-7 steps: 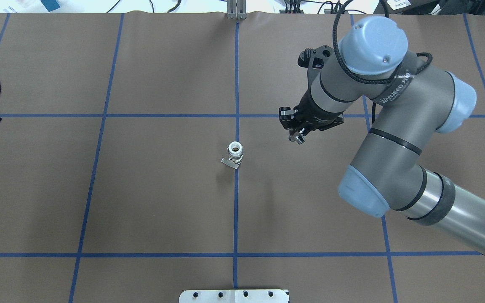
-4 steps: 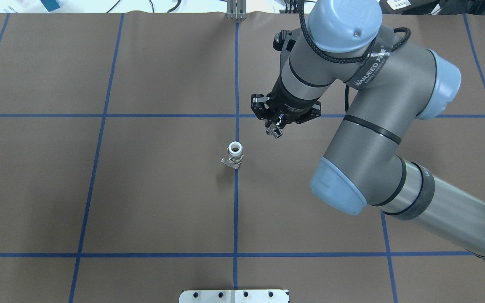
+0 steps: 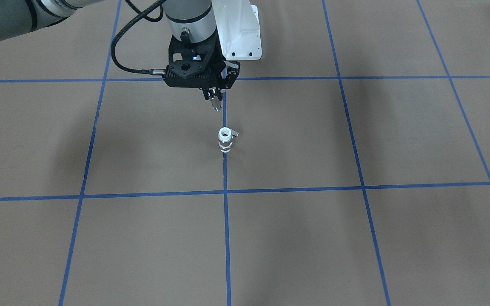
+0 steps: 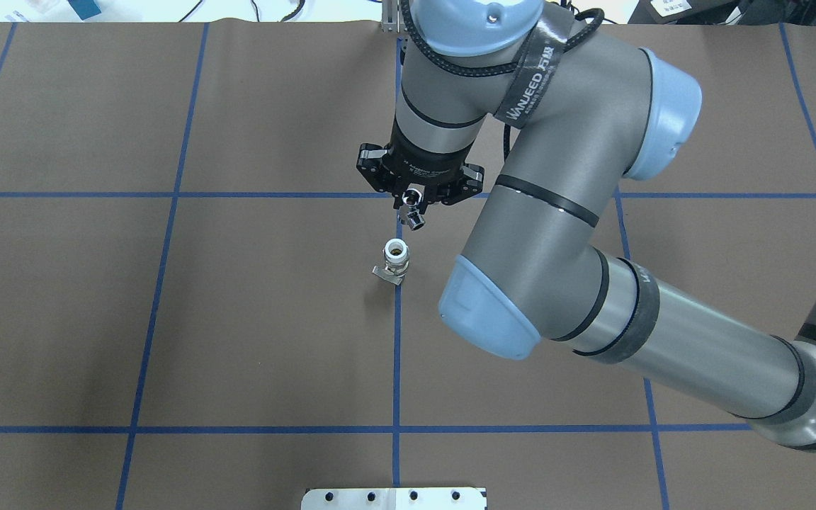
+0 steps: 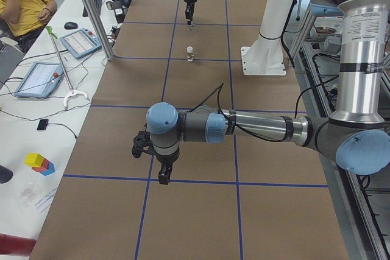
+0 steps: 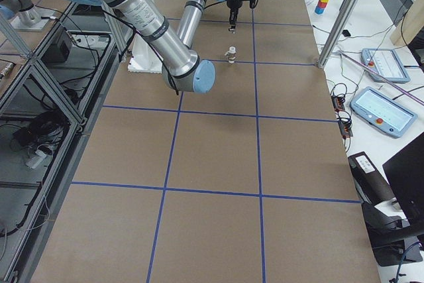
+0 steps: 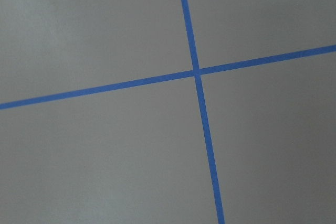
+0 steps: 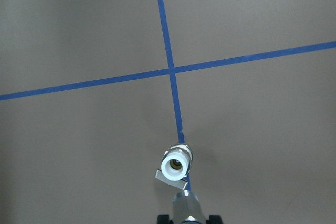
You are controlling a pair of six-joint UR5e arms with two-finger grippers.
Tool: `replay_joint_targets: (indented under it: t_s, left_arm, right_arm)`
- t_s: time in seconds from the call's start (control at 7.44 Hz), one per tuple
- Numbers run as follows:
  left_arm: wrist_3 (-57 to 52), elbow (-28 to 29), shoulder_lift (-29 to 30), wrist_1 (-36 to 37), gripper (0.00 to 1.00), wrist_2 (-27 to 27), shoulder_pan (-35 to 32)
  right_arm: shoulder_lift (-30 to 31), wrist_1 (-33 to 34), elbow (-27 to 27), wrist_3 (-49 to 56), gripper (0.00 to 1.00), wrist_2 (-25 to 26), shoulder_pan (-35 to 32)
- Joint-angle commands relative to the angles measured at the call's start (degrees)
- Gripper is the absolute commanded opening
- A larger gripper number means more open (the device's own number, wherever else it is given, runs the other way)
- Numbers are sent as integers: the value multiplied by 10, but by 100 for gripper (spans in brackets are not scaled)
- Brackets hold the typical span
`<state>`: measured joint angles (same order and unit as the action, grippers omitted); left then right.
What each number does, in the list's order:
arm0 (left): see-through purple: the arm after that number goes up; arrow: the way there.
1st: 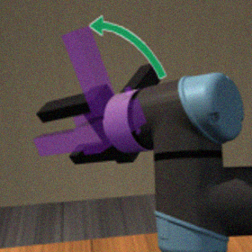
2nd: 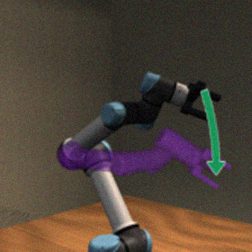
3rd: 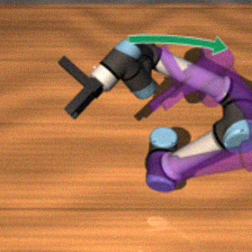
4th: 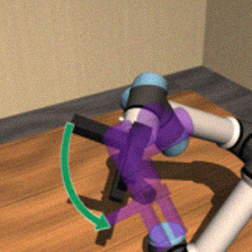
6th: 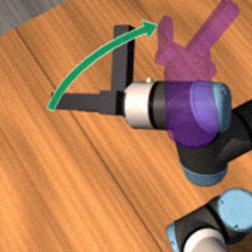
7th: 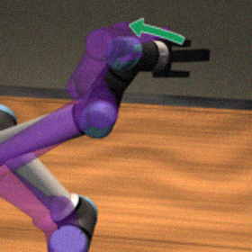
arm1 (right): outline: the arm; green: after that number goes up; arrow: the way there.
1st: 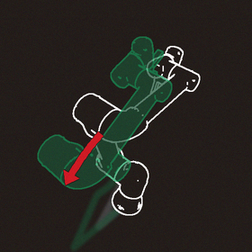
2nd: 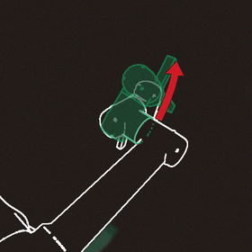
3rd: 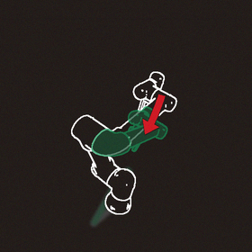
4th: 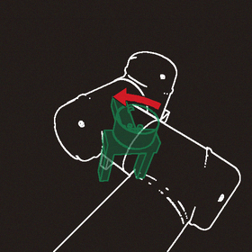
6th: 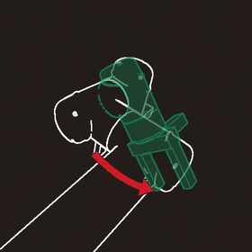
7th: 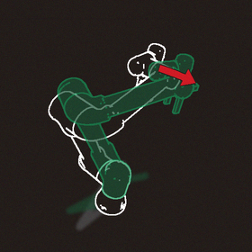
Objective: Assemble PPR valve and pipe with both arms
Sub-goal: 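Carry the silver fitting with the right gripper above the white valve, then lower and press the silver fitting into the top of the white valve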
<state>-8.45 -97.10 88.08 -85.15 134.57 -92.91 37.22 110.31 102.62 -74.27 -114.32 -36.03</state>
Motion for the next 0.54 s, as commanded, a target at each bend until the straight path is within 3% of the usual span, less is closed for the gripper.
replay_joint_targets:
  t_s: [0.0,0.13,0.4]
  left_arm:
    - [1,7,-7,0,100,15,-3]
    - [1,6,-8,0,100,16,-3]
    - [1,5,-7,0,100,16,-3]
  right_arm:
    - [-25,12,-54,-9,0,70,52]
    - [-40,11,-85,-9,0,72,54]
    - [-38,9,-96,0,0,84,55]
